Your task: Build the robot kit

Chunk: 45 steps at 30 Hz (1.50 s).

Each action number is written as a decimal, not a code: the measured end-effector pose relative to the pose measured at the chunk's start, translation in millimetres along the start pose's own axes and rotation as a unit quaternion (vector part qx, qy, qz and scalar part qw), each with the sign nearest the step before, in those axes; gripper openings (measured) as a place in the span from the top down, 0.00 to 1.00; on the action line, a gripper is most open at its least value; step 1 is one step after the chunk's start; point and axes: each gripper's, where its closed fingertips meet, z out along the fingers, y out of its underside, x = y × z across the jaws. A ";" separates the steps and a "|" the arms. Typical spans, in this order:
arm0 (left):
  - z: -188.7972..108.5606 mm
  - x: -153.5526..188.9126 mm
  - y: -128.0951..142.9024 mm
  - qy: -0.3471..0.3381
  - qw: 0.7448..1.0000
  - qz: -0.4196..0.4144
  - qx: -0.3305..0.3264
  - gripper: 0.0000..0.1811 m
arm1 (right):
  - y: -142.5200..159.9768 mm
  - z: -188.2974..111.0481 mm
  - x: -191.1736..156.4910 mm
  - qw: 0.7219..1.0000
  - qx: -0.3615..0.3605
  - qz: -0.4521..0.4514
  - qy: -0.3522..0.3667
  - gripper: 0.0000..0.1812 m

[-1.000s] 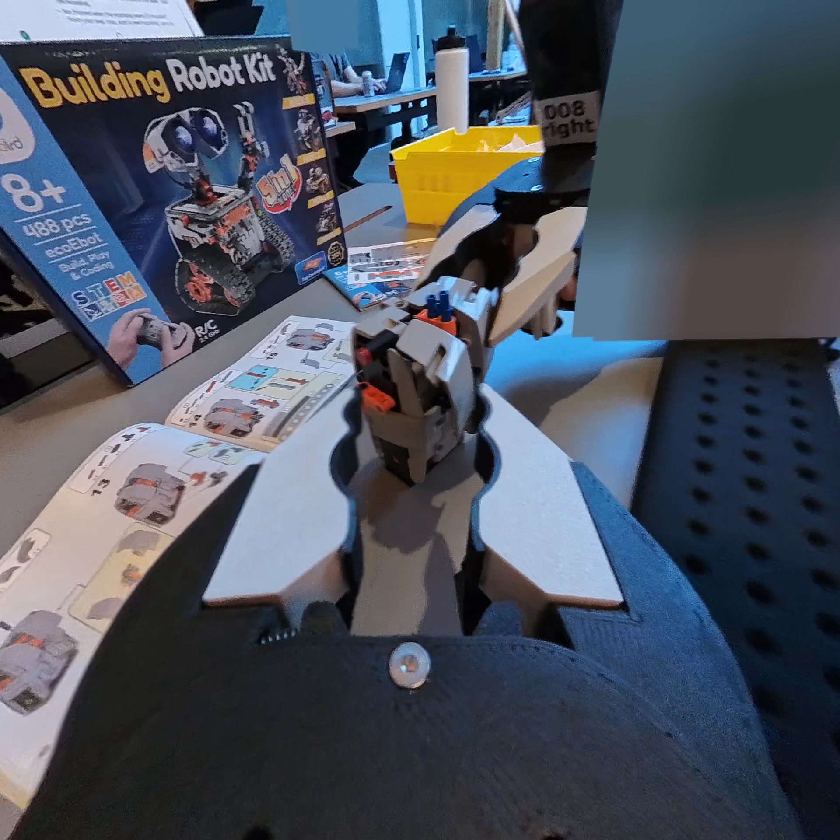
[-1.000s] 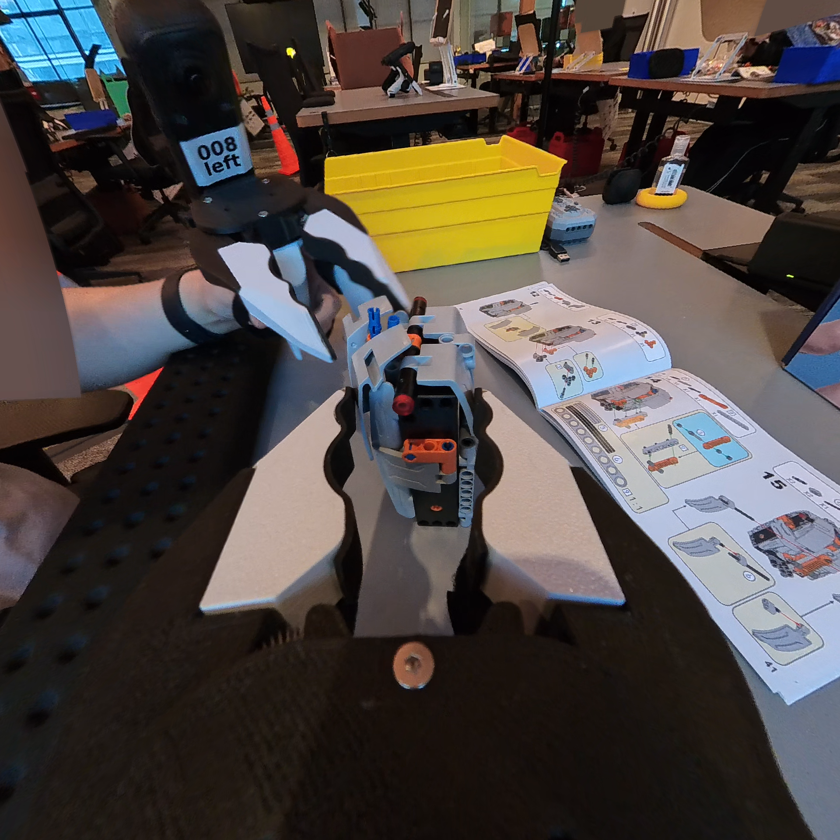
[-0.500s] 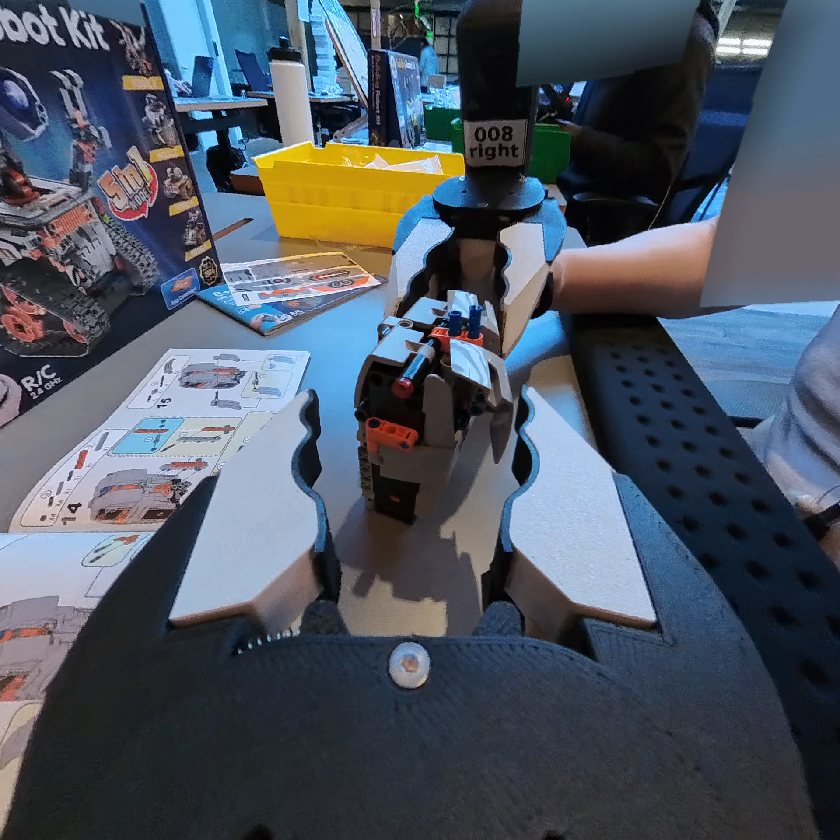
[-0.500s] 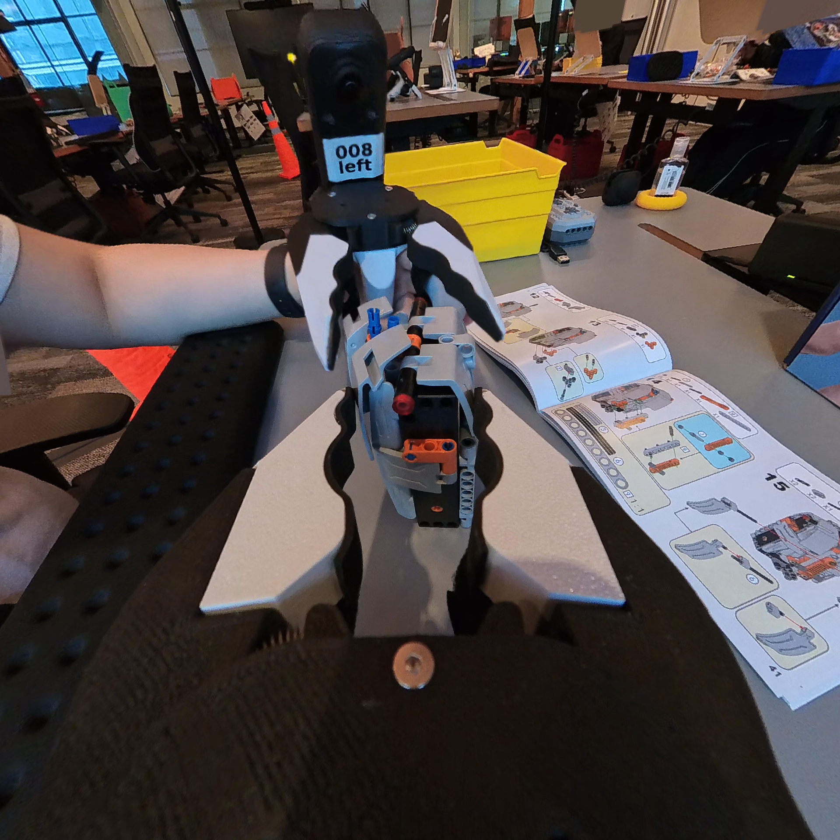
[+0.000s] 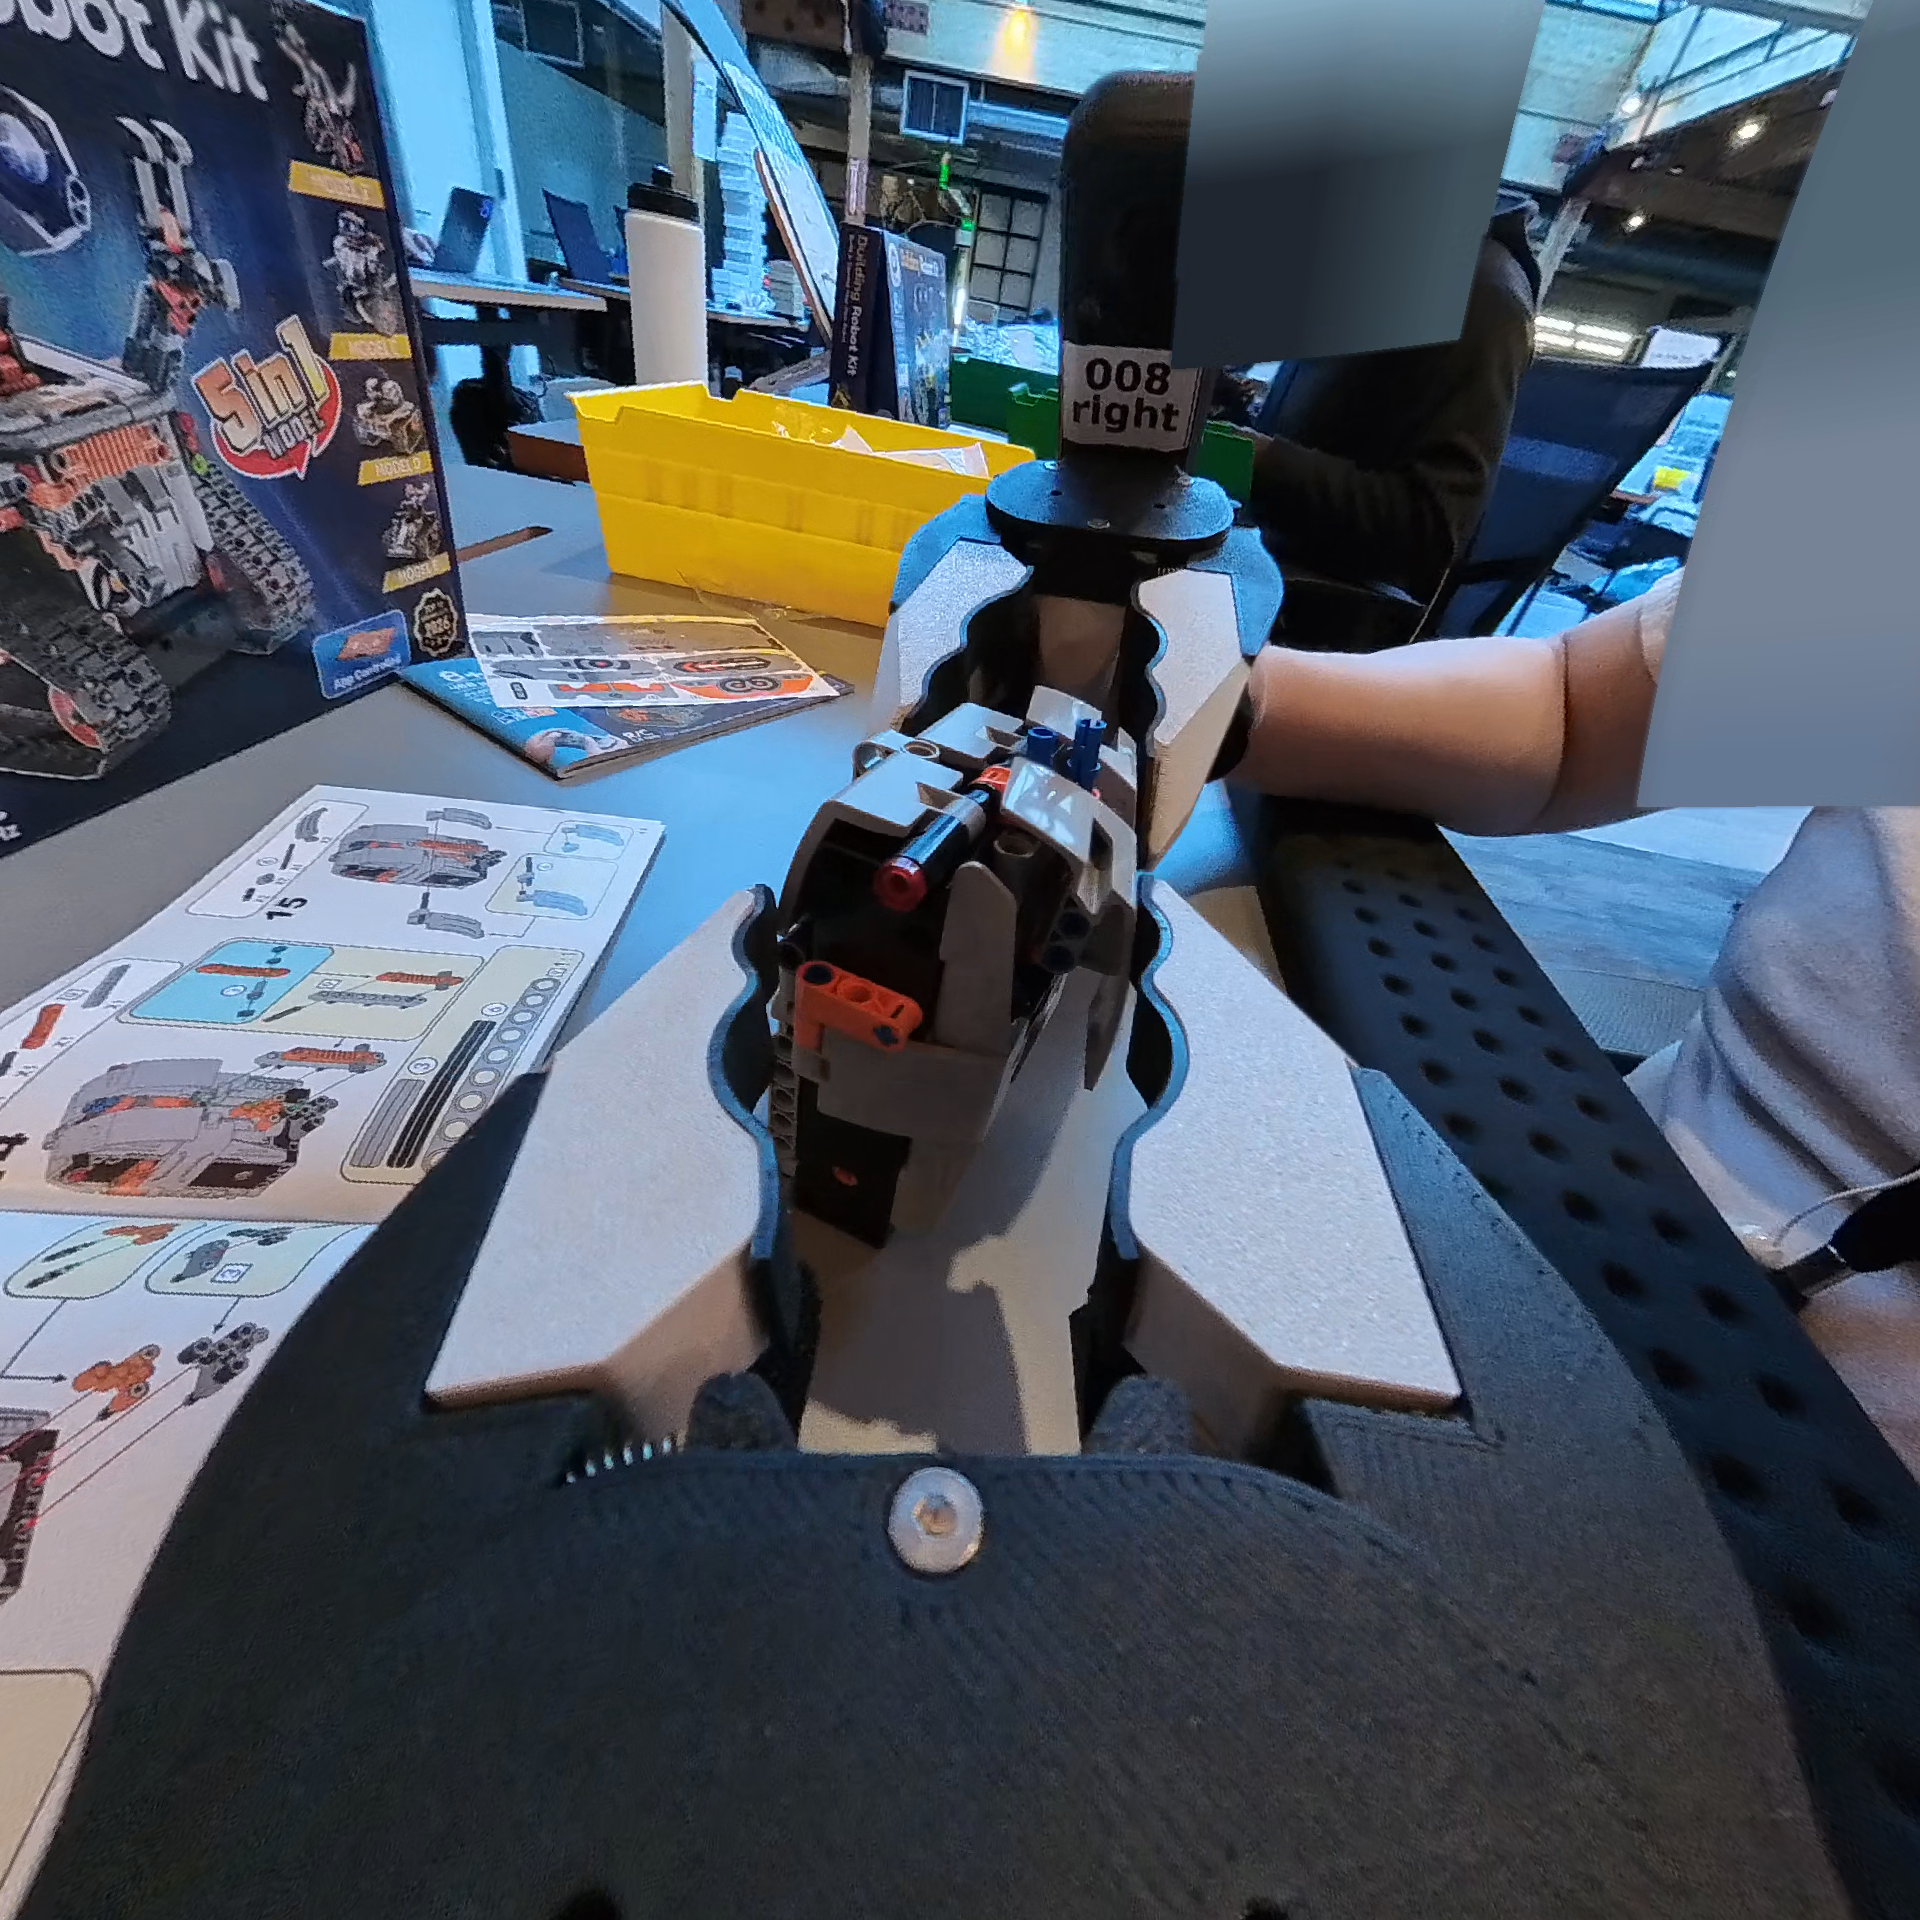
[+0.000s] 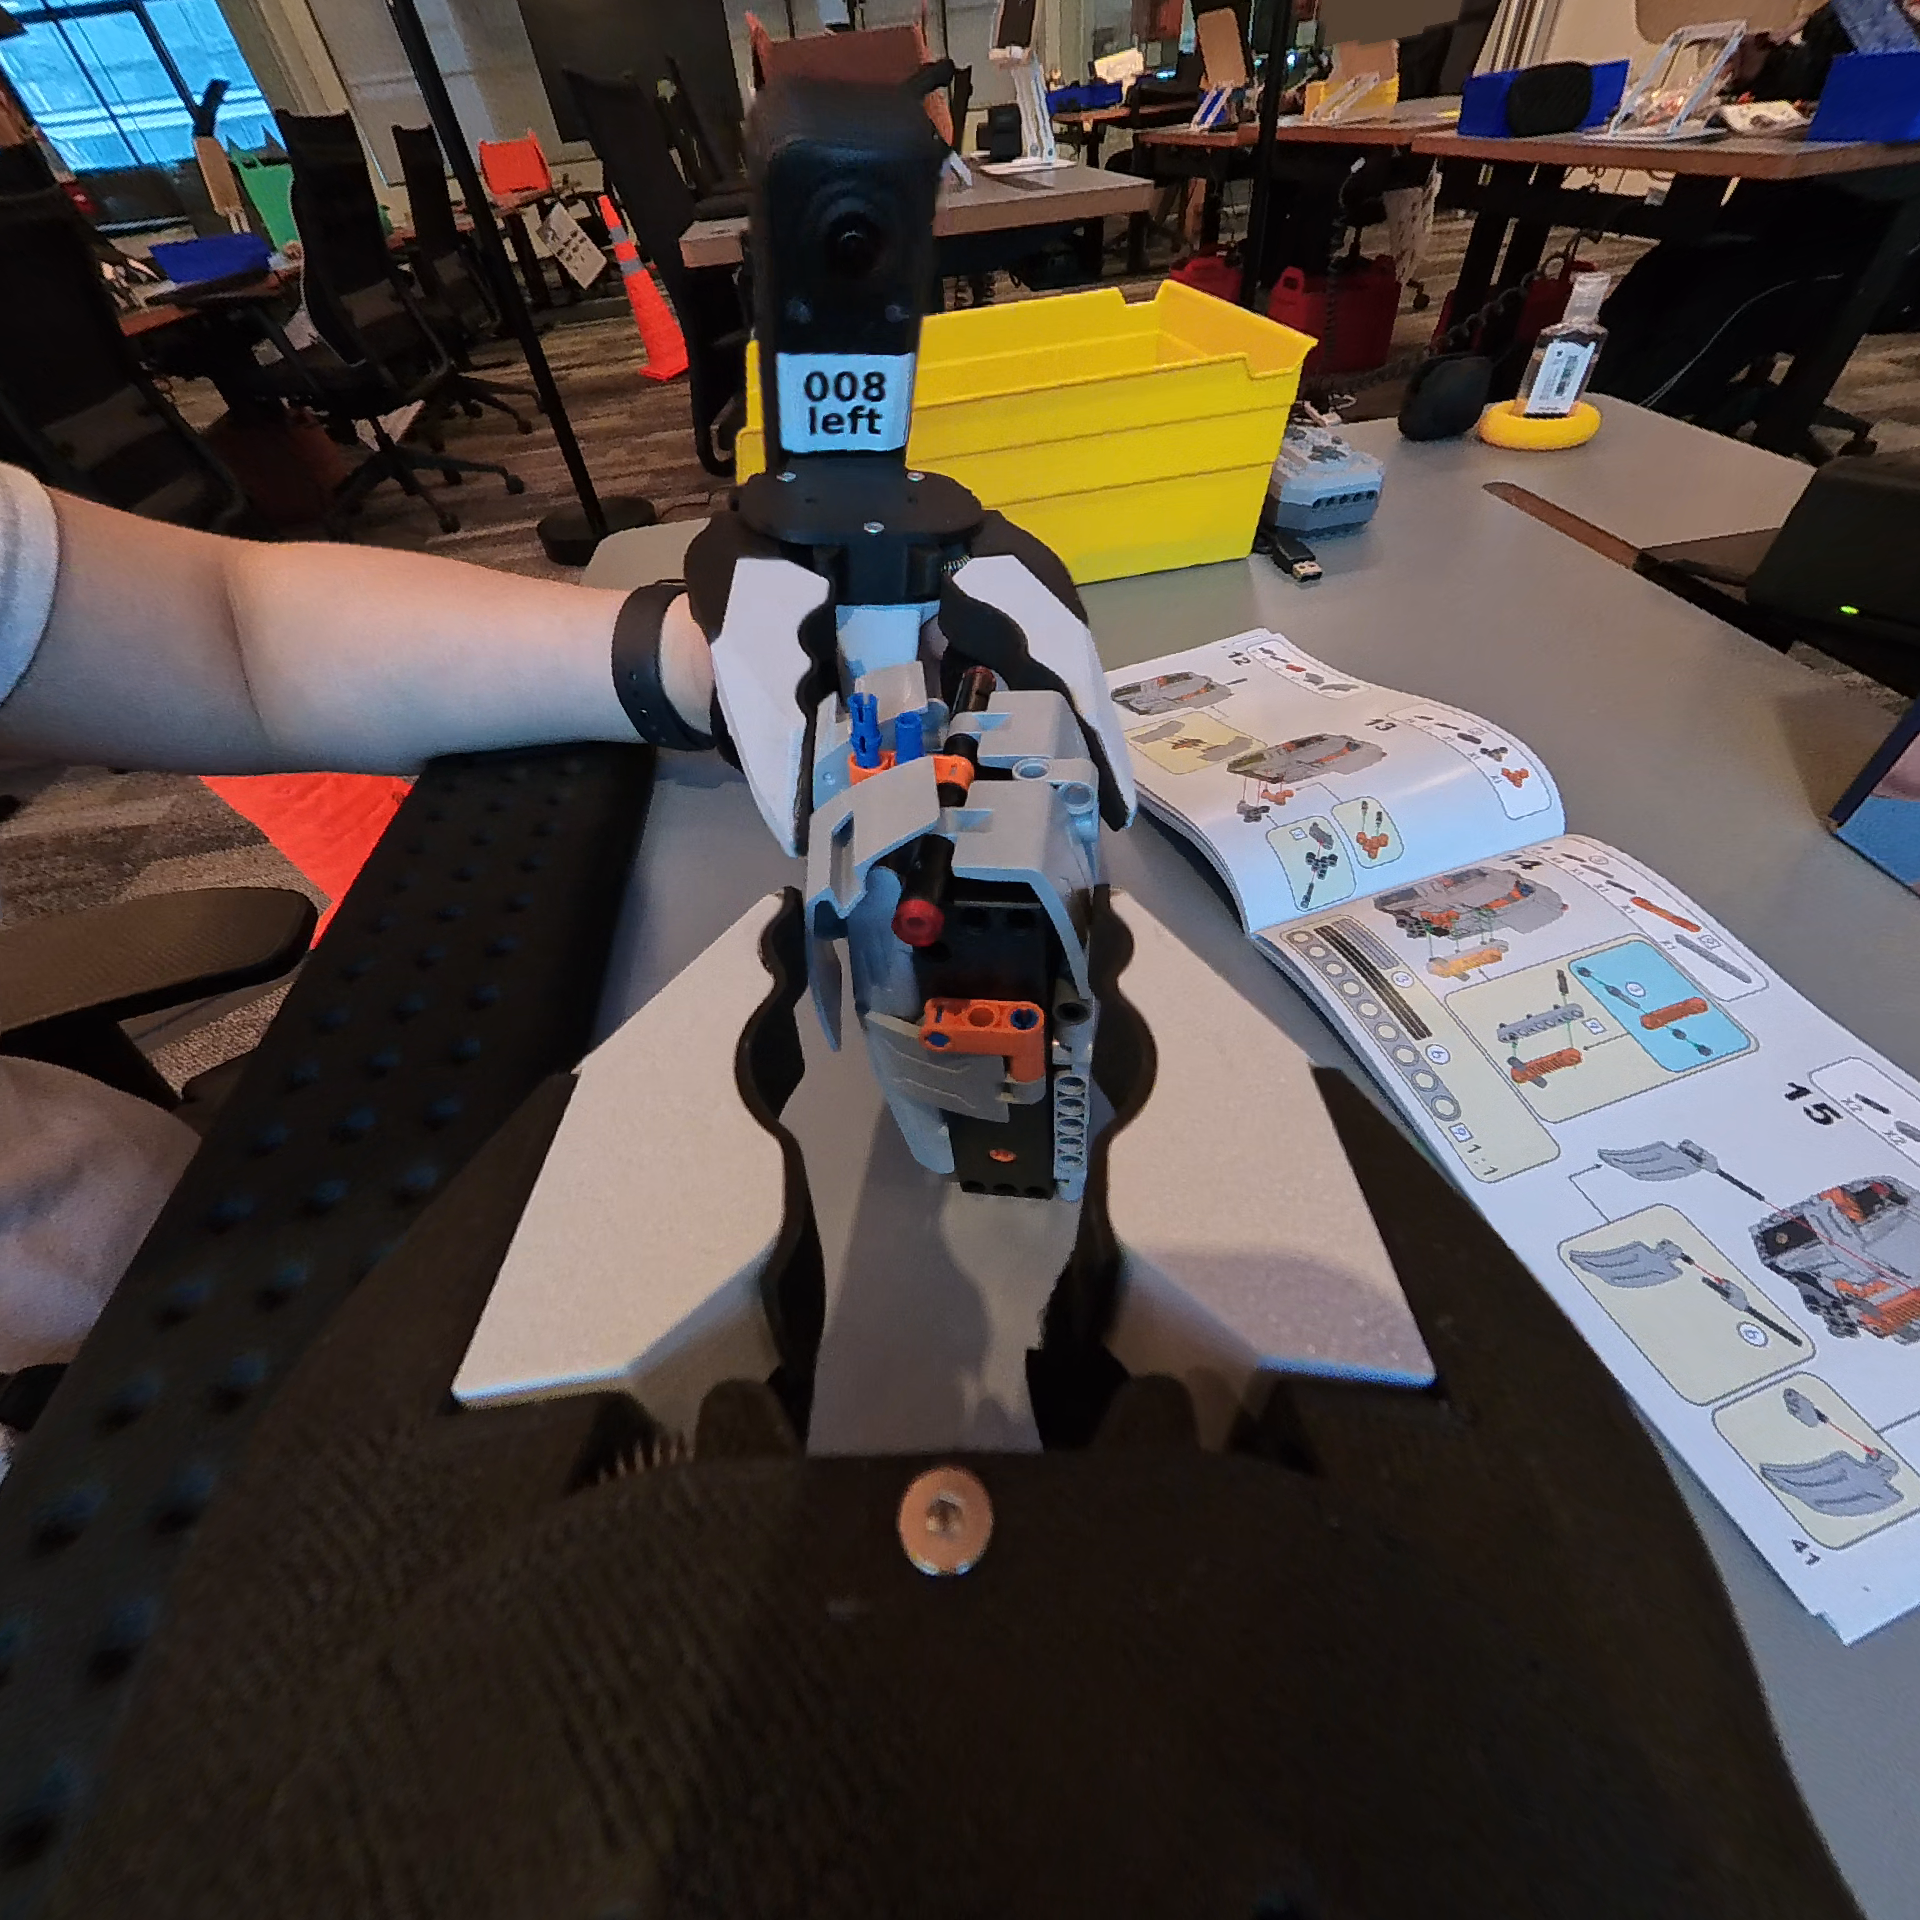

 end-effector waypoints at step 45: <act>10.5 13.8 -5.3 -0.067 0.998 -0.002 0.007 0.65 | 6.6 -32.2 -35.0 0.963 0.060 0.252 -0.077 1.00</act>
